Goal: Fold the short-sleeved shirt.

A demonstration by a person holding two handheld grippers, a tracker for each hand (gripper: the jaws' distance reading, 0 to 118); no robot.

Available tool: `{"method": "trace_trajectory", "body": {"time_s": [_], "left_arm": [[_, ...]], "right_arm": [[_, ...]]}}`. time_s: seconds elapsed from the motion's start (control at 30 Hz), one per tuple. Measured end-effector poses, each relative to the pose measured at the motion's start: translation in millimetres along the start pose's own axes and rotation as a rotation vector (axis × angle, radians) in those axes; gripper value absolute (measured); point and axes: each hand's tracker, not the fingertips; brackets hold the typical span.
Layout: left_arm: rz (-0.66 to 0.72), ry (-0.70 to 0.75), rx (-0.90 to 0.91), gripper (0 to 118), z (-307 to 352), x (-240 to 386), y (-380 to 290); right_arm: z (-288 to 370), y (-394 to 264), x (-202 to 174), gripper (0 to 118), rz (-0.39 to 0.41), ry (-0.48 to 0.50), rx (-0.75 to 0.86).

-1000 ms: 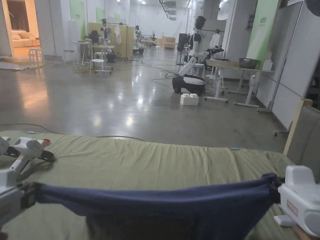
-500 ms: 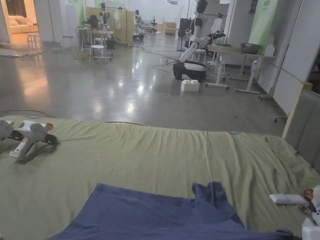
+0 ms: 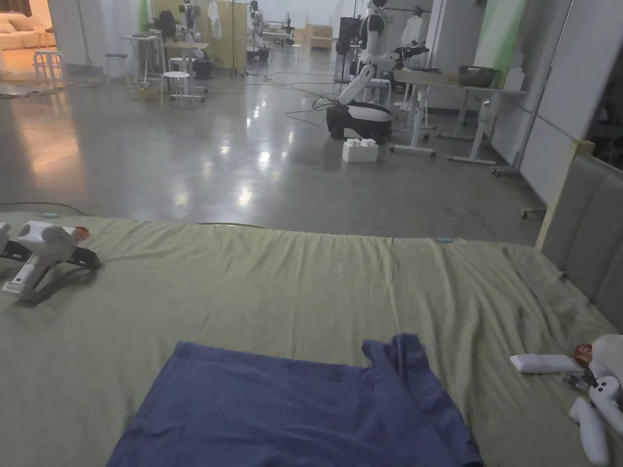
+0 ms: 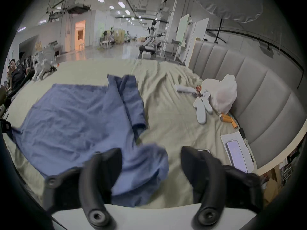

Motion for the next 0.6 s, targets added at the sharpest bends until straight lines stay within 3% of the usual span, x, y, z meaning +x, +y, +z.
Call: {"method": "trace_trajectory", "body": {"time_s": [0.03,0.07,0.3,0.53,0.57,0.6], "left_arm": [[-0.016,-0.003,0.028,71,2,5,7],[-0.041,-0.008,0.068,75,5,10,13],[-0.106,-0.044,0.442,74,49,76,68],[-0.060,0.000,0.720,53,75,120,93],[-0.054,0.006,0.740,48,78,123,93],[-0.047,0.003,0.758,38,80,127,92]], "right_arm": [[5,8,-4,82,-0.004,0.005,0.048],[8,13,-8,82,-0.011,0.008,0.086],[45,74,-60,82,-0.118,0.091,0.424],[69,104,-108,72,-0.141,0.089,0.633],[70,106,-113,68,-0.133,0.085,0.642],[71,106,-118,56,-0.125,0.086,0.664]]}}
